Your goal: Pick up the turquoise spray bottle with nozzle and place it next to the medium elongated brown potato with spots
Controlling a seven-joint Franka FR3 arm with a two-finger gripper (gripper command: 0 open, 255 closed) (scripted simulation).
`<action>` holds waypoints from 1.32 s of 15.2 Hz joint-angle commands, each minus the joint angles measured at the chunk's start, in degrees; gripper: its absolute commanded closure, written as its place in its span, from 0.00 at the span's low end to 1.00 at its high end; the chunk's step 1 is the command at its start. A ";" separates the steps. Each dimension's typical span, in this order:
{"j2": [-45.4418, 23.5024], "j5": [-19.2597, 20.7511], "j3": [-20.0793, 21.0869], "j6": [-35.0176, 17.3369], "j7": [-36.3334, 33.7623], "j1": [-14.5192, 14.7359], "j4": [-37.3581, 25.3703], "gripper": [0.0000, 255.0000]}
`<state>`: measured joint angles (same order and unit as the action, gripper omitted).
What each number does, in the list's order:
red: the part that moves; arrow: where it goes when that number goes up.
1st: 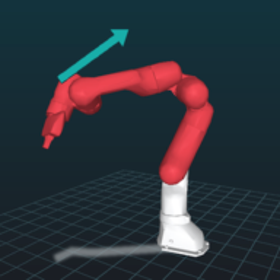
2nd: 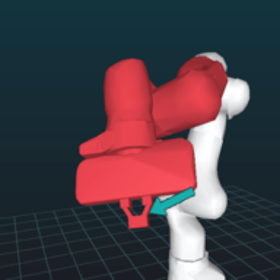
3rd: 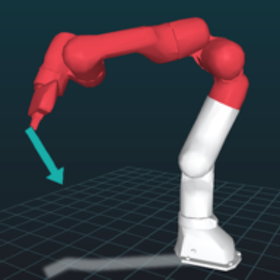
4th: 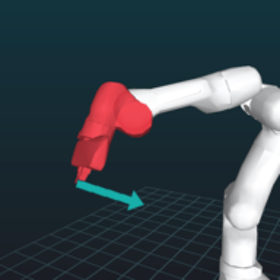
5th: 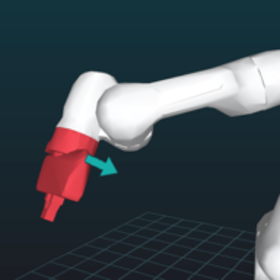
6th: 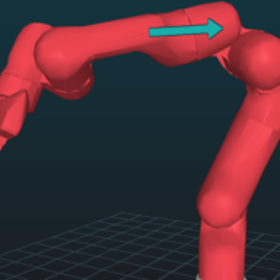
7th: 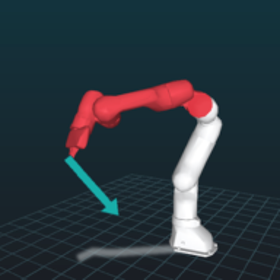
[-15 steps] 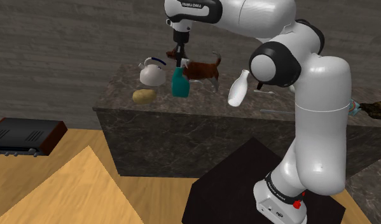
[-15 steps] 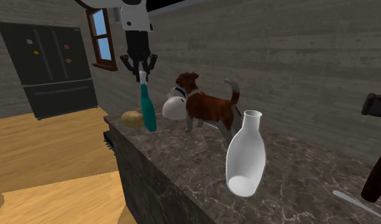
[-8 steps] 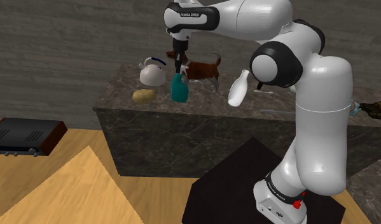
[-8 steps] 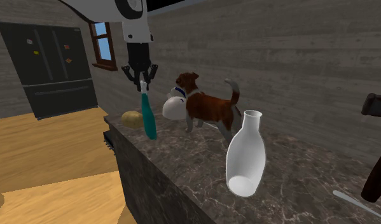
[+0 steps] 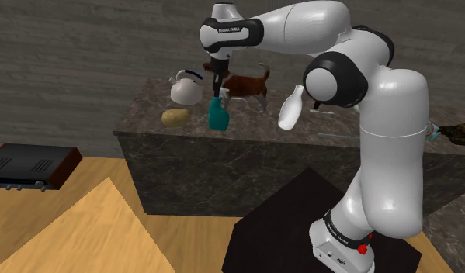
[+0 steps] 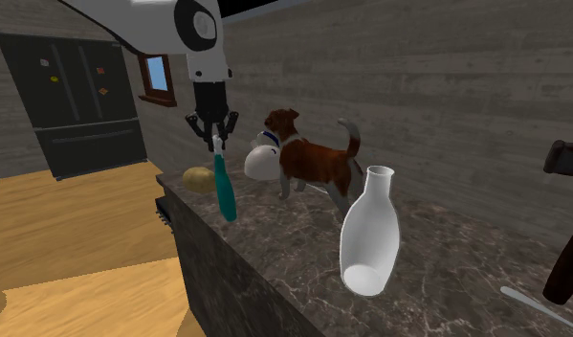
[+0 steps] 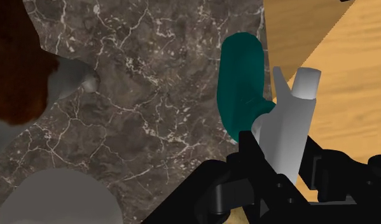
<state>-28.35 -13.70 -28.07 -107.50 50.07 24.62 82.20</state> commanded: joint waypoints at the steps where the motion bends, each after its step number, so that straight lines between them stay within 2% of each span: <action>1: -0.19 -0.10 0.05 -0.30 0.03 -0.03 0.07 1.00; 7: -0.20 -0.10 0.05 -0.29 0.03 -0.03 0.07 1.00; 8: -0.19 -0.09 0.05 -0.30 0.03 -0.03 0.08 0.00; 13: -0.20 -0.09 0.05 -0.29 0.03 -0.03 0.07 0.00; 17: 0.54 0.48 -0.32 6.57 -0.58 -0.66 -6.24 0.00; 20: 0.54 0.48 -0.32 6.57 -0.58 -0.66 -6.24 0.00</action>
<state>-27.81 -13.23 -28.39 -101.09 49.52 23.96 76.09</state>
